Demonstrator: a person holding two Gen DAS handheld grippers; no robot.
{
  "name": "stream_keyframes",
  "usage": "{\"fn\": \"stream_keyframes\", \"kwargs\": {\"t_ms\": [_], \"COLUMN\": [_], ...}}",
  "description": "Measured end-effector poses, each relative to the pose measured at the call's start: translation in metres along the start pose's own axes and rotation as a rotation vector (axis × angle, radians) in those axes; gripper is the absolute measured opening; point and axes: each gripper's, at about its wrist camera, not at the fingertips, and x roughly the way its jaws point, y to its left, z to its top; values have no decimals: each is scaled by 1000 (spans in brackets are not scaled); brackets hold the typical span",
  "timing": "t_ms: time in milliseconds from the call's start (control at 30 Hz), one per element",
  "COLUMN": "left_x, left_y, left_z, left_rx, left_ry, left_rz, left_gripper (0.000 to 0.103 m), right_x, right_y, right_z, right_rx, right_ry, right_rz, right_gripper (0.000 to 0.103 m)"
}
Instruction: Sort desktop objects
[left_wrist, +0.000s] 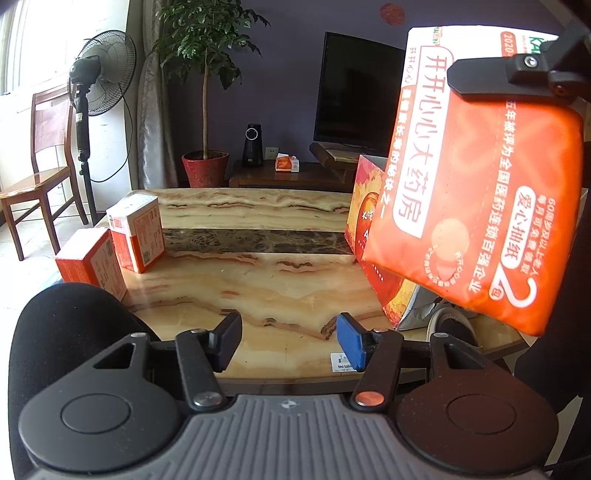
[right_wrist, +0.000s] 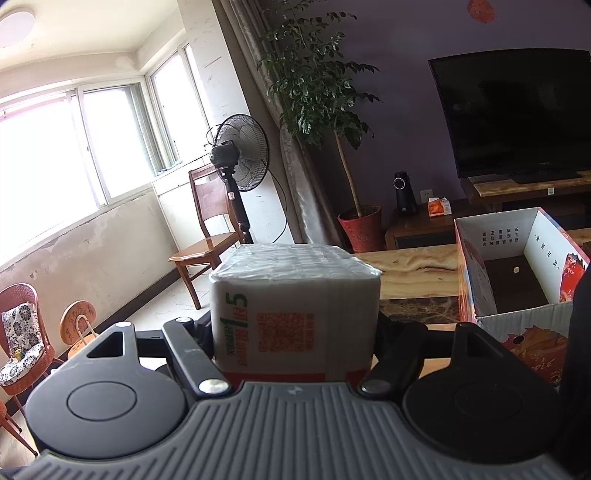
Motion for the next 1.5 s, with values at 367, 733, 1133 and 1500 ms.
{"fn": "stream_keyframes", "kwargs": {"t_ms": [367,733,1133,1500], "left_x": [0,2,6,10], "left_y": [1,-1,-4,-3], "left_z": [1,1,2,2], "left_rx": [-1,3,13,21], "left_ry": [-1,0,-2,-4], "left_rz": [0,-6,-20,-32], "left_gripper": [58,58,58,58], "right_x": [3,0,-7,-6], "right_y": [0,2,0,0], "right_z": [-1,-2,-3,-4], "right_rx": [-6,-16,-12,-16], "right_ry": [5,3,-7,-3], "right_rz": [2,7,7,6], "right_gripper": [76,76,76,76]}}
